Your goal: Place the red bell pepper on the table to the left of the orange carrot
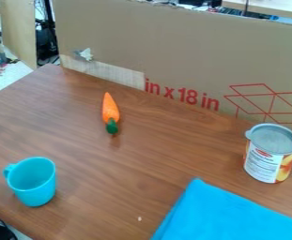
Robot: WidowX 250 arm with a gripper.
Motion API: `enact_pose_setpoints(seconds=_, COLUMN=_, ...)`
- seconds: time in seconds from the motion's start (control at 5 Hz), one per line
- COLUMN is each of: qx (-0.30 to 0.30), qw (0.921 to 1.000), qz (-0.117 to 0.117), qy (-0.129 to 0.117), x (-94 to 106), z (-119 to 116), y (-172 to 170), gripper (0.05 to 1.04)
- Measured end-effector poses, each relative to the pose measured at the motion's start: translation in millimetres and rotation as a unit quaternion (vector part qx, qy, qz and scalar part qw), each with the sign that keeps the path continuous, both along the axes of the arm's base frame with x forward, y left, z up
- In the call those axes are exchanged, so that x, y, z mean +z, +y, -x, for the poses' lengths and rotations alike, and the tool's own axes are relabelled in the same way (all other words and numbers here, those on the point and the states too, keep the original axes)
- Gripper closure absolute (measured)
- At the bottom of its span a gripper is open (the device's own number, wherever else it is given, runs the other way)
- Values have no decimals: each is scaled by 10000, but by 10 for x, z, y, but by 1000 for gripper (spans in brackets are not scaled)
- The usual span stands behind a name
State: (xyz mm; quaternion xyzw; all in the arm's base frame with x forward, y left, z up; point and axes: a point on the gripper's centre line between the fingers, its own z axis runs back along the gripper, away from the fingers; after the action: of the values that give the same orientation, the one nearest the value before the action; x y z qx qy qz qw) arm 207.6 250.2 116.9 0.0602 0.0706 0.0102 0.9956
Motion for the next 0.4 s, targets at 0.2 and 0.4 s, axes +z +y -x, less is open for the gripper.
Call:
enact_pose_setpoints(seconds=0.2, qx=-12, qw=10000, qz=11, qy=94, x=-45, z=10, y=8, gripper=75)
enact_pose_setpoints(seconds=0.4, qx=-84, qw=9998, qz=-8, qy=194, x=-116, z=-14, y=20, gripper=75)
